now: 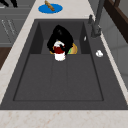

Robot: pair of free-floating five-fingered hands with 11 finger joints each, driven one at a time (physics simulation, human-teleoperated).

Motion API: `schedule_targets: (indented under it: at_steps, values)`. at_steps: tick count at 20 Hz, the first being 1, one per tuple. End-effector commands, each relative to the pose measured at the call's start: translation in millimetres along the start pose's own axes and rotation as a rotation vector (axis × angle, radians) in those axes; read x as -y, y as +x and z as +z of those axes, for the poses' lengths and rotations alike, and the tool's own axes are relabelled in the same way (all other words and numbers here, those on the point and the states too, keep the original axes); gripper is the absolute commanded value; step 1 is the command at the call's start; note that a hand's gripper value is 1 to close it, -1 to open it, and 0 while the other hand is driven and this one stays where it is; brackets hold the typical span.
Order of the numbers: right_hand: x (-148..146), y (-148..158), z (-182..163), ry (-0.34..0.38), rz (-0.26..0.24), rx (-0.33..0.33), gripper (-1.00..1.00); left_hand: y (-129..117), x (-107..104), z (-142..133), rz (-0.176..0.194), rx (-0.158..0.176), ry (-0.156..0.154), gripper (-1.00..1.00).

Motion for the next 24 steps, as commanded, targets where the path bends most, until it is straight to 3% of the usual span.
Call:
schedule_targets:
  at_steps: [1,11,16,24]
  values:
    - [-11,30,5,-0.01,-0.003,0.002,1.0,0,0,0,0.0,0.0,0.0,0.0]
    - [-33,109,14,-0.031,-0.012,-0.004,1.0,0,0,0,0.0,0.0,0.0,0.0]
    - [-44,146,15,-0.011,-0.038,0.023,1.0,0,0,0,0.0,0.0,0.0,0.0]
    - [-72,203,27,-0.052,-0.062,0.046,1.0,0,0,0,0.0,0.0,0.0,0.0]
